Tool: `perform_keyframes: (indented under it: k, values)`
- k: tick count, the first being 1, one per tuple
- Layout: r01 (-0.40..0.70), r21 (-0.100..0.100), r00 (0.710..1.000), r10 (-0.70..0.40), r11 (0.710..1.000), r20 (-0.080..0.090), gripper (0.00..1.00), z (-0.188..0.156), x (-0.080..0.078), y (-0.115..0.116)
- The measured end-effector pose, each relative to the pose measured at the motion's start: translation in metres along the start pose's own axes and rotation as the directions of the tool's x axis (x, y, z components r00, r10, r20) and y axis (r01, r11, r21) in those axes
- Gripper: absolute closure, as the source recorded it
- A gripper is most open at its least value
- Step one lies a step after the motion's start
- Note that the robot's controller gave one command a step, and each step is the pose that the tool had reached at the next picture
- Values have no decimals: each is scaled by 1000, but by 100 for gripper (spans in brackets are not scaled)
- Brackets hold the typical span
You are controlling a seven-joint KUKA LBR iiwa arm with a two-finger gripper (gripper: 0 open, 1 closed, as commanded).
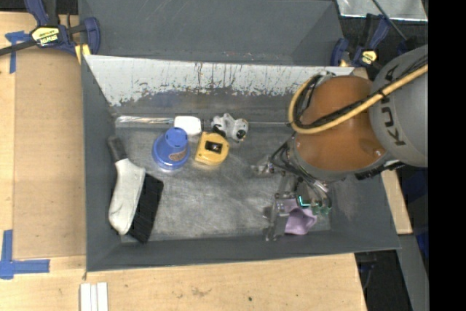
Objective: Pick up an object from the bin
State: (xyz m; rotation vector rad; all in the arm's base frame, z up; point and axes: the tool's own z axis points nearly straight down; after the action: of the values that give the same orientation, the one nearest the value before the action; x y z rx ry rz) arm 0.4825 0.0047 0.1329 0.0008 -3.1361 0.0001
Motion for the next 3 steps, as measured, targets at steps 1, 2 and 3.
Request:
perform_keyframes:
  k: [1, 2, 3]
  values:
    - [0, 0, 1000, 0, 1000, 7, 100, -3, -2, 0]
    - [0, 0, 1000, 0, 1000, 7, 100, -3, -2, 0]
    - [6, 1, 1000, -6, 1000, 15, 100, -183, -12, -18]
